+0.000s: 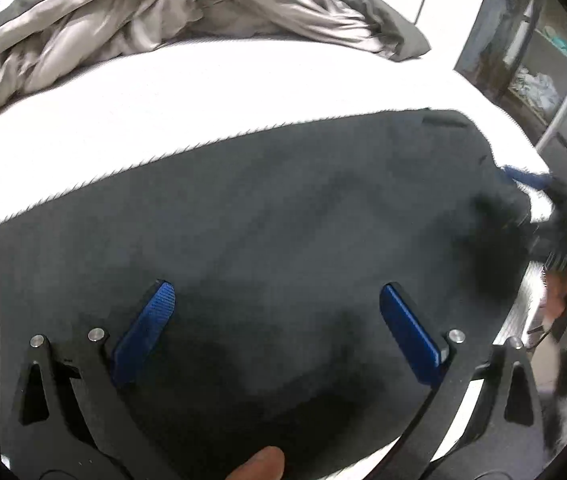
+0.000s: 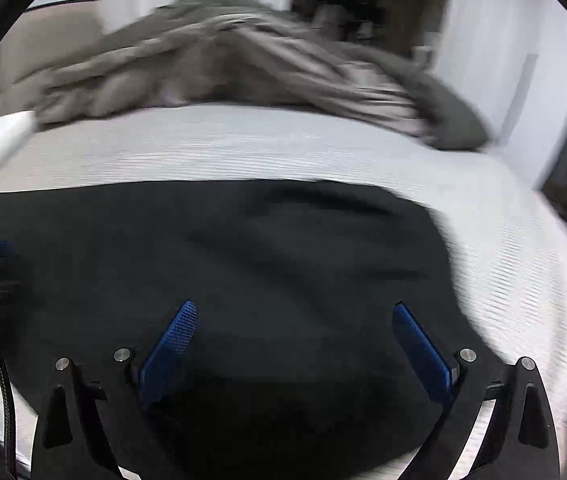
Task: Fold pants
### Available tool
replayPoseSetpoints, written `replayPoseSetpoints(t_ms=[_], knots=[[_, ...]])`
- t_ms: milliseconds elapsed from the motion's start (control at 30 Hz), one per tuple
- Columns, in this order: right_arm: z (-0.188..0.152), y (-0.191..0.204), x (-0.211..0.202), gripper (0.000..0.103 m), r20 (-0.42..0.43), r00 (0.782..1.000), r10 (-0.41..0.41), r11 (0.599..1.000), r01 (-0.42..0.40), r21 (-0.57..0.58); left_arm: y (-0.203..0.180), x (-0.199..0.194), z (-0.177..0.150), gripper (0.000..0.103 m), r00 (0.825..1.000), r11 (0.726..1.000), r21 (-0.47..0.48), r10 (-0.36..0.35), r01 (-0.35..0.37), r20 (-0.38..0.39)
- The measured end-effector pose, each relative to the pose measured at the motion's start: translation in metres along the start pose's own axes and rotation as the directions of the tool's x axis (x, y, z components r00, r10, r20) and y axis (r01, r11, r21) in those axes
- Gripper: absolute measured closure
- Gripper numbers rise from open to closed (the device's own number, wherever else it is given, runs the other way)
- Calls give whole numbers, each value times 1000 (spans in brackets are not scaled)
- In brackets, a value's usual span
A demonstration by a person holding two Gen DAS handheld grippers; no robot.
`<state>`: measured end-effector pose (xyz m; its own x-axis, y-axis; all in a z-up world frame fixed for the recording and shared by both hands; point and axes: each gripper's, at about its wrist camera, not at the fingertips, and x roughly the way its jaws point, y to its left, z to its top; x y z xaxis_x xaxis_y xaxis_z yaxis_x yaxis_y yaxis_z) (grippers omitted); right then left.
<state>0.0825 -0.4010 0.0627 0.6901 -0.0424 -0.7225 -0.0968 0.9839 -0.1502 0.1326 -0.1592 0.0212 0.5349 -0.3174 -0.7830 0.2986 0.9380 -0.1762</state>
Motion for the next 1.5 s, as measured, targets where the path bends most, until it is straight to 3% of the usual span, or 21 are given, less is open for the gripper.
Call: replayPoseSetpoints(t_ms=[67, 167, 233, 300, 367, 433, 467, 567, 667, 767, 900, 1033, 1067, 1100, 1133, 1233, 1267, 1300, 1367, 1433, 1500], knots=[[7, 26, 16, 4, -43, 998, 46, 998, -48, -46, -6, 10, 15, 1, 1000, 1000, 24, -16, 16, -3], [1, 61, 35, 4, -83, 996, 31, 984, -45, -171, -3, 39, 23, 1, 997, 997, 51, 59, -56, -54], [-2, 52, 73, 4, -150, 987, -49, 973, 13, -231, 11, 60, 17, 1, 988, 994, 19, 106, -104, -111], [-2, 33, 69, 4, -146, 989, -9, 979, -22, -204, 21, 59, 13, 1, 993, 998, -6, 59, -60, -103], [1, 0, 62, 3, -100, 980, -173, 969, 151, -196, 24, 55, 12, 1, 992, 998, 12, 66, -65, -112], [-7, -40, 64, 3, -100, 925, -368, 923, 350, -157, 27, 53, 11, 1, 992, 998, 13, 69, -68, -110], [-11, -62, 64, 3, -126, 921, -369, 929, 360, -87, 28, 53, 10, 1, 992, 998, 9, 64, -63, -109], [-21, -103, 59, 3, -168, 962, -215, 962, 238, 130, 25, 53, 10, 1, 991, 997, 16, 79, -78, -109], [-11, -103, 45, 4, -139, 955, -261, 960, 272, 72, 24, 39, 18, 1, 991, 993, 8, 117, -116, -60], [3, -85, 19, 4, -23, 952, -306, 952, 306, 2, 16, 25, 37, 1, 991, 991, 19, 133, -134, 34], [24, -48, 17, 4, 32, 992, -118, 993, 117, 30, 18, 43, 57, 1, 994, 993, -38, 111, -111, 10], [31, 7, 38, 5, -20, 1000, 1, 999, -2, -49, 28, 82, 63, 1, 988, 989, -40, 137, -140, -77], [28, 19, 49, 9, -41, 999, 28, 996, -31, -89, 30, 87, 62, 1, 986, 990, -36, 136, -140, -92], [24, 31, 59, 21, -79, 996, 29, 990, -40, -135, 31, 89, 60, 1, 988, 991, -35, 127, -131, -91], [27, 36, 79, 28, -111, 994, 17, 984, -36, -172, 33, 88, 60, 1, 989, 992, -31, 122, -125, -88], [20, 11, 96, 28, -109, 994, -32, 978, 9, -207, 36, 87, 58, 1, 991, 993, -25, 109, -111, -83], [21, -9, 98, 28, -100, 990, -102, 981, 84, -173, 36, 87, 58, 1, 991, 994, -21, 105, -107, -82], [25, -34, 105, 28, -97, 973, -211, 972, 198, -130, 36, 86, 56, 1, 991, 994, -15, 105, -106, -82], [18, -84, 105, 30, -120, 936, -332, 943, 332, -19, 34, 86, 55, 1, 991, 994, -9, 106, -107, -84], [7, -119, 104, 29, -157, 947, -281, 944, 302, 134, 30, 87, 56, 0, 988, 992, 5, 124, -124, -88], [6, -121, 94, 29, -132, 953, -272, 946, 290, 144, 26, 86, 58, 1, 986, 990, 16, 140, -139, -94]])
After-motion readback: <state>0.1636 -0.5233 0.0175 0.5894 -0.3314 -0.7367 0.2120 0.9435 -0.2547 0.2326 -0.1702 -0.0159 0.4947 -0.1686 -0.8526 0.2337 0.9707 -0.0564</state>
